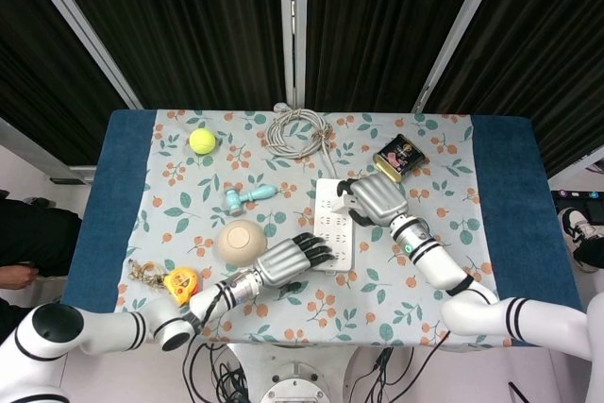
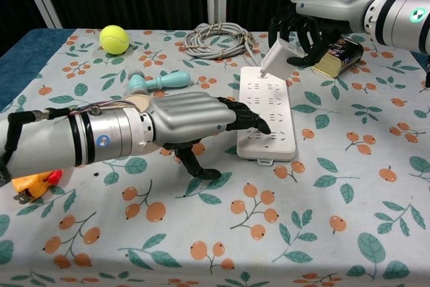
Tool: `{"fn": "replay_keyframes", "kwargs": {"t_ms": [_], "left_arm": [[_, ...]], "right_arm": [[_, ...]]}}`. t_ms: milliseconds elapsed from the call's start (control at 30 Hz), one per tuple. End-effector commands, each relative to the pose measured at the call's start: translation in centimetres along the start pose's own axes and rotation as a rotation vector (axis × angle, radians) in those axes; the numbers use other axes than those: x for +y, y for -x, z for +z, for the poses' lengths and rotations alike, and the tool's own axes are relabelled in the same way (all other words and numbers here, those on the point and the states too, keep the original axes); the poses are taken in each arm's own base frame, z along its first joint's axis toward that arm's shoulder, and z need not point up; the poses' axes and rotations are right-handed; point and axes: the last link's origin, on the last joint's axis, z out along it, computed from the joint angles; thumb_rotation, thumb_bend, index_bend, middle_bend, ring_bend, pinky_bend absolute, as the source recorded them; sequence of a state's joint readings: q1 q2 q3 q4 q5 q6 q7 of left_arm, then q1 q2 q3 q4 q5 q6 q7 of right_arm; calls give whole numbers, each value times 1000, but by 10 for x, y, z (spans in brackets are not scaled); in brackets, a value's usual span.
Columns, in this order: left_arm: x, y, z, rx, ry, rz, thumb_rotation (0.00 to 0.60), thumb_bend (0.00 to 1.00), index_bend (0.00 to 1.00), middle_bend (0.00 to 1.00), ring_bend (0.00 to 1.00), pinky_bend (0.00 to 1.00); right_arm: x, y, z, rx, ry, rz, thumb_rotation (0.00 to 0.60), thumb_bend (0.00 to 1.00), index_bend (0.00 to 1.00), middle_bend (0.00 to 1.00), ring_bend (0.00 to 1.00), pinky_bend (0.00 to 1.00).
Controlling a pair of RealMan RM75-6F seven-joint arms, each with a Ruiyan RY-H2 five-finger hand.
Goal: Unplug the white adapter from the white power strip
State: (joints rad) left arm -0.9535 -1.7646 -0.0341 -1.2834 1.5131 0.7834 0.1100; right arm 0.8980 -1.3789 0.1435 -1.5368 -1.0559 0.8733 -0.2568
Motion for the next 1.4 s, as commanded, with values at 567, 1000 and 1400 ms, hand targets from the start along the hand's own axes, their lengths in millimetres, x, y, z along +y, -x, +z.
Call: {"fn": "replay_keyframes", "kwargs": {"t_ms": [567,1000,1400], "left_arm": [[-62,-64,-99,311,-294,-28,600,282,119,137,60,118],[-123,-54,-234,464,-717,-125,600,272,113,137,60,114],[-108,-16,-347,481,-1049,-120,600,263,113,137,59,90]], "right_arm": [[45,21,-36,-239,169,187,600,324,29,254,134,260],[74,-9,-76,-74,232,108,600,322,0,43,0,138],[97,7,-215,254,368,41,600,323,0,80,0,129]]}}
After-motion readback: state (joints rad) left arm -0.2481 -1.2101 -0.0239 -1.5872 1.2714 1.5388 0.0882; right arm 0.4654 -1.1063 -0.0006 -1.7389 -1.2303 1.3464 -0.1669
